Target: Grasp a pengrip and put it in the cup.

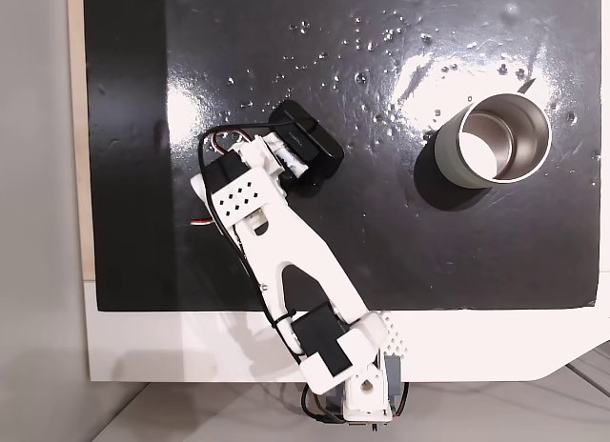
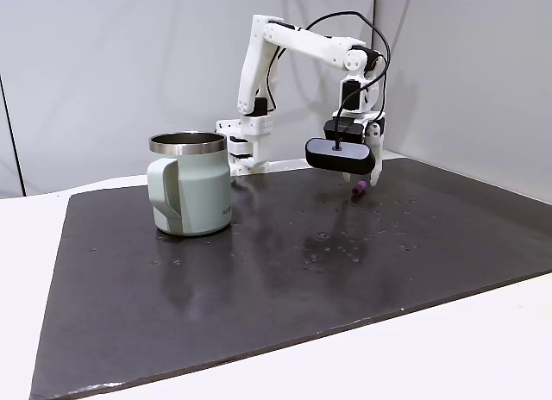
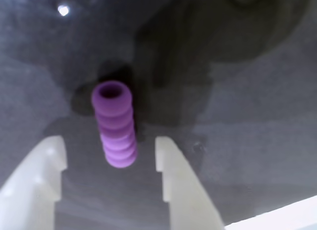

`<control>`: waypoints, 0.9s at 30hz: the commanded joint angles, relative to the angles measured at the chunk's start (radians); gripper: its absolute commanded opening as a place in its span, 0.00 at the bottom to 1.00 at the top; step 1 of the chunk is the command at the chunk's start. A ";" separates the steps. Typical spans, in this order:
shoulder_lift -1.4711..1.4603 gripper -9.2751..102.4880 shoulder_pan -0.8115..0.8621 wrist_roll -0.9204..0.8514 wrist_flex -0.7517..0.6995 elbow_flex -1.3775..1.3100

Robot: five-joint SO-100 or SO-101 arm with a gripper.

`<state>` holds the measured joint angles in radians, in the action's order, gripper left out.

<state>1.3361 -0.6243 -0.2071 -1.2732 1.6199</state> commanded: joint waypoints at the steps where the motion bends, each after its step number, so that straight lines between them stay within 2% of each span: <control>1: -0.002 0.23 -0.009 -0.014 0.046 0.005; 14: -0.023 0.20 -0.037 -0.058 0.124 0.078; 20: -0.031 0.09 -0.037 -0.081 0.126 0.083; 27: -0.009 0.08 -0.028 -0.081 0.124 0.089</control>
<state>1.3070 -0.6642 -0.2823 -1.1520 1.7027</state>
